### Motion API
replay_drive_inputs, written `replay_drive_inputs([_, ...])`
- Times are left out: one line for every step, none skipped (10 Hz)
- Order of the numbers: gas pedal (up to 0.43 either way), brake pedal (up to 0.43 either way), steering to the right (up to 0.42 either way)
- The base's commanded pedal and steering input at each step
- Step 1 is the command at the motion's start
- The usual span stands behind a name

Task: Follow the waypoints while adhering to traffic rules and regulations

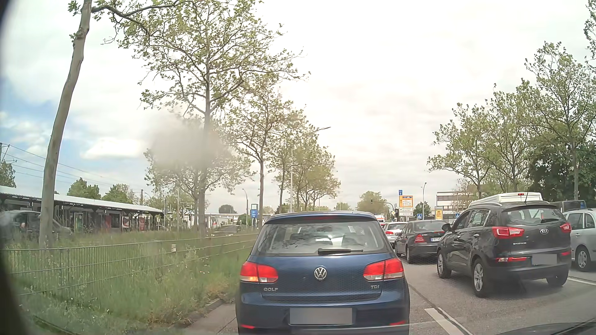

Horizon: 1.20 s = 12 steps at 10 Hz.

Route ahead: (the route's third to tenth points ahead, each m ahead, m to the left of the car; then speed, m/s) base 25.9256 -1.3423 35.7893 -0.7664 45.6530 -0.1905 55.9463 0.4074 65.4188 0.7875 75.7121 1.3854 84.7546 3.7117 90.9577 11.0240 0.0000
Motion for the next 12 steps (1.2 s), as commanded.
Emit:
replay_drive_inputs([0.0,0.25,-0.005])
replay_drive_inputs([0.0,0.25,-0.005])
replay_drive_inputs([0.0,0.25,-0.005])
replay_drive_inputs([0.0,0.25,-0.005])
replay_drive_inputs([0.0,0.25,-0.005])
replay_drive_inputs([0.0,0.25,-0.005])
replay_drive_inputs([0.0,0.25,-0.005])
replay_drive_inputs([0.0,0.25,-0.005])
replay_drive_inputs([0.0,0.25,-0.005])
replay_drive_inputs([0.0,0.25,-0.005])
replay_drive_inputs([0.0,0.25,-0.005])
replay_drive_inputs([0.0,0.25,-0.005])
